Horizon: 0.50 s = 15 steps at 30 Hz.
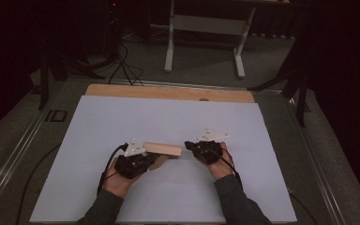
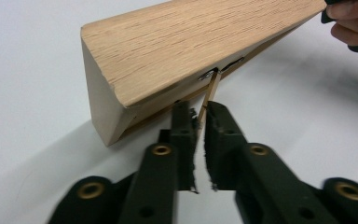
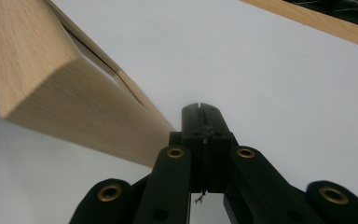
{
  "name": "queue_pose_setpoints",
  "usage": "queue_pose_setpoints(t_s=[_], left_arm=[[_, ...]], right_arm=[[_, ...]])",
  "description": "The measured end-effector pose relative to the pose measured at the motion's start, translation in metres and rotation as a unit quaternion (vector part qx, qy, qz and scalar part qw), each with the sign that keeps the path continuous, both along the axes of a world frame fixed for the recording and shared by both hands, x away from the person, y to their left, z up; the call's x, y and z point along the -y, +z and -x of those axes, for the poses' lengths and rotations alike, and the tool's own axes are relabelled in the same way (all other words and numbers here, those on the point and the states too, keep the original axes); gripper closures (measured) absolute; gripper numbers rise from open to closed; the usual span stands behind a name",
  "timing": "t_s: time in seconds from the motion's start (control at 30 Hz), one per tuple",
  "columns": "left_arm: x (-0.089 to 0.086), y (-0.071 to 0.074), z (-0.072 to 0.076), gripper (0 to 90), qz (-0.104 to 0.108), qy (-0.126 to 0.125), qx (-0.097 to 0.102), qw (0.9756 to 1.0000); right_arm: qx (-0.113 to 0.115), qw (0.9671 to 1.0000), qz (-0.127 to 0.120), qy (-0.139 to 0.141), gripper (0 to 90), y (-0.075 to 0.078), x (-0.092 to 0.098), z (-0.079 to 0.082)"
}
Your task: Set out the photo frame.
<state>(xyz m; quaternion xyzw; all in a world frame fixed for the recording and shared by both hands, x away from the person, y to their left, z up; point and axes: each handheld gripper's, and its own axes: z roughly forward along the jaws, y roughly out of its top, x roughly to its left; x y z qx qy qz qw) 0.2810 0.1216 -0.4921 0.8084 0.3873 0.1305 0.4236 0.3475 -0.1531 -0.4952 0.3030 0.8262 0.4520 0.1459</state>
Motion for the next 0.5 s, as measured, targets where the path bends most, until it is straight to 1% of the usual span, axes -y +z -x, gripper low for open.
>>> queue_pose_setpoints(t_s=[0.07,0.17,0.27,0.37,0.43,0.5], left_arm=[[0.001,-0.001,-0.001,89.2,-0.006,0.004,0.0,1.0],[0.003,-0.003,-0.002,89.5,-0.017,0.009,0.002,0.9998],[0.005,-0.003,-0.002,89.6,-0.03,0.013,0.008,0.9994],[0.004,-0.004,-0.003,89.6,-0.032,0.019,0.007,0.9993],[0.005,-0.005,-0.005,89.7,-0.032,0.021,0.009,0.9992],[0.005,-0.005,-0.007,89.8,-0.038,0.019,0.01,0.9991]], right_arm=[[-0.002,1.0,-0.002,0.002,90.0,-0.001,-0.004,-0.001],[-0.008,0.9998,-0.015,0.006,90.0,-0.001,-0.01,-0.002],[-0.016,0.9994,-0.029,0.011,90.0,-0.001,-0.013,-0.003],[-0.015,0.9994,-0.031,0.01,90.0,0.0,-0.013,-0.004],[-0.016,0.9991,-0.038,0.011,90.0,0.001,-0.013,-0.004],[-0.018,0.9987,-0.046,0.012,90.0,0.001,-0.012,-0.005]])
